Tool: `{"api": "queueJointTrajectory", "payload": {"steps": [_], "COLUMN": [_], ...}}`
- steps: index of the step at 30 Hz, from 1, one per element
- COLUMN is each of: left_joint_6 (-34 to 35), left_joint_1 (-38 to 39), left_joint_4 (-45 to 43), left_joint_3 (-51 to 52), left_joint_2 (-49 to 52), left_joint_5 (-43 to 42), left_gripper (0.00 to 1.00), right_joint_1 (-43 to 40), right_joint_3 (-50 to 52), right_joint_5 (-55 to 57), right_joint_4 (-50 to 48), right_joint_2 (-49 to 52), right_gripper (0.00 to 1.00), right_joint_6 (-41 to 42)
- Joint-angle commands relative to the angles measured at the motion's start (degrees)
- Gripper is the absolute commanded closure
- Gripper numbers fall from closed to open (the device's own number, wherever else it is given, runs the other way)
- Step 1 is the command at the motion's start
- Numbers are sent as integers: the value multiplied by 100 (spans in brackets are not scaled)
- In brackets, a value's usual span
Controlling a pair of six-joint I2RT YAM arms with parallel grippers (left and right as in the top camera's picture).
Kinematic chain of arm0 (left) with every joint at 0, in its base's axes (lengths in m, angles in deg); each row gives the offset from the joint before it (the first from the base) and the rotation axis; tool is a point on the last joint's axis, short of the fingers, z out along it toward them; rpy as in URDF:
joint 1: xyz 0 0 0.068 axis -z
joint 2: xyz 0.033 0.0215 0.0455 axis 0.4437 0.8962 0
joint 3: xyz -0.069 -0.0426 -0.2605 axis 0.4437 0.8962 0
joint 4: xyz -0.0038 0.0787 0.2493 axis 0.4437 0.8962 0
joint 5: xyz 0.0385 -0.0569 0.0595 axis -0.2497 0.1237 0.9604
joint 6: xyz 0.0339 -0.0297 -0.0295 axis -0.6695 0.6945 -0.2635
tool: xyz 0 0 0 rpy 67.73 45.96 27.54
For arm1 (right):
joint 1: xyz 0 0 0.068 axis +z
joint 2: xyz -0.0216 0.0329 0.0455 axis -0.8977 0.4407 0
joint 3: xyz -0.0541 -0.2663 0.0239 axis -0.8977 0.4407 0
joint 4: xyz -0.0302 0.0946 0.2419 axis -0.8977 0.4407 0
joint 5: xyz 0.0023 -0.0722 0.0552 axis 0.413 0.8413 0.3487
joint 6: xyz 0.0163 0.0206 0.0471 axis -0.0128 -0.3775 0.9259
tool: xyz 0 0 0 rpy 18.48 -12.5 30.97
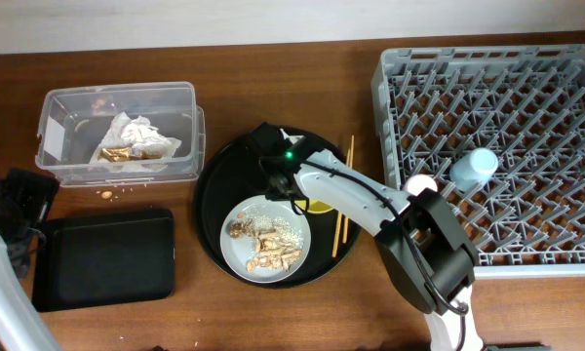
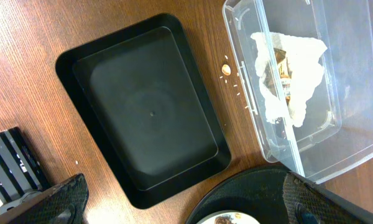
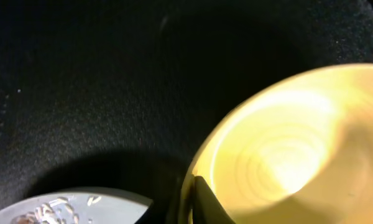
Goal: Sort waste into correct bins and load items into the dishwasher rack
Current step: 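Move the right gripper to the round tray and grasp the yellow bowl, then carry the yellow bowl to the rack's back and release it upside down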
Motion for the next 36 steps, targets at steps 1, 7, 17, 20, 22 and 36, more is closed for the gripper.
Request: {"api": "queueJointTrajectory", "payload": {"steps": [1, 7, 17, 20, 22, 36], "left_joint_6": [-87, -87, -87, -87, -87, -87], "left_joint_1": [-26, -26, -26, -24, -24, -26], "left_joint_4": [-9, -9, -9, -9, -7, -9], "left_joint_3": [-37, -37, -37, -37, -37, -37], "left_joint_2": [2, 2, 4, 2, 2, 2], "left_joint_5": [39, 39, 39, 39, 39, 39], "left_gripper": [1, 1, 1, 1, 1, 1], "right_joint_1": [-7, -33, -2151, -3370, -4151, -6725], "right_joint_3": [-560, -2363, -5792, -5890, -5781, -5633], "right_joint_5": [-153, -817, -1158, -2234, -3532, -7827], "right_joint_4": [262, 1294, 3432, 3687, 3657, 3558], "right_joint_2": [-111, -260, -262, -262, -240, 1274], "right_gripper": [96, 96, 96, 96, 96, 96], "right_joint_6": [2, -688, -2055, -2546, -3163, -4948]}}
